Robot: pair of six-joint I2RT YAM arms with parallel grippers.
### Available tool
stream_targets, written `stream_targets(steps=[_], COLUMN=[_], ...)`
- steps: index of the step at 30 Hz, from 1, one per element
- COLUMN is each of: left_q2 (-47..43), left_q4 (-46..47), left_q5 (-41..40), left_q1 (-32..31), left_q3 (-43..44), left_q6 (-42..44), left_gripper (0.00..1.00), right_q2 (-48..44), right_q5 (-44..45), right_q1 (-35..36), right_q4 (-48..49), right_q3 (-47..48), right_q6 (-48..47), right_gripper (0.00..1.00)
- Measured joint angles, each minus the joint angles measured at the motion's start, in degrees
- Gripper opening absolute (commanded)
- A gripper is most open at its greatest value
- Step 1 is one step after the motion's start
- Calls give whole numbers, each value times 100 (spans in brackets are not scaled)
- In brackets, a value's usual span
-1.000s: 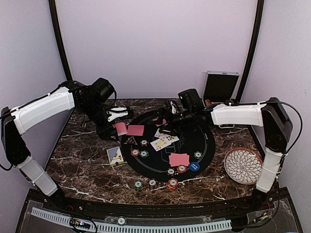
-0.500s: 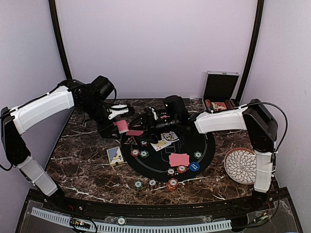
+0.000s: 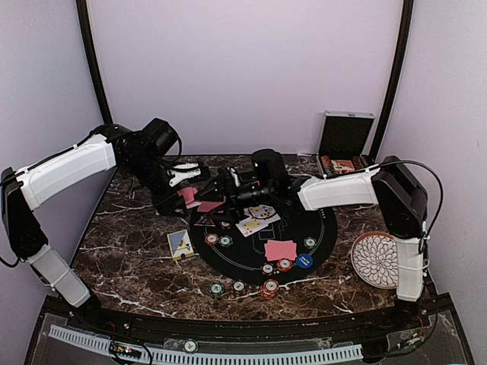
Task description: Distribute texas hold em gaming equipment
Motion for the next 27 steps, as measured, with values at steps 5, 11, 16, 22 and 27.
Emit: stream_targets(steps=[5, 11, 16, 22, 27], left_q2=[0, 2, 2, 2, 2], left_q4=[2, -22, -24, -22, -22], left_q5=[0, -15, -17, -37, -57], left_q1=[0, -13, -9, -9, -9], left_q3=[-2, -50, -50, -50, -50], left_q6=[2, 22, 37, 50, 68], left_gripper=[0, 0, 0, 0, 0], right_q2=[4, -249, -278, -175, 55], right_q5=[0, 83, 127, 37, -68], right_q1=[9, -103, -199, -70, 74], right_q4=[-146, -179, -227, 199, 765], right_q3=[-66, -494, -529, -415, -258], right_q6=[-120, -197, -146, 184, 566], right_gripper=[85, 85, 85, 84, 84])
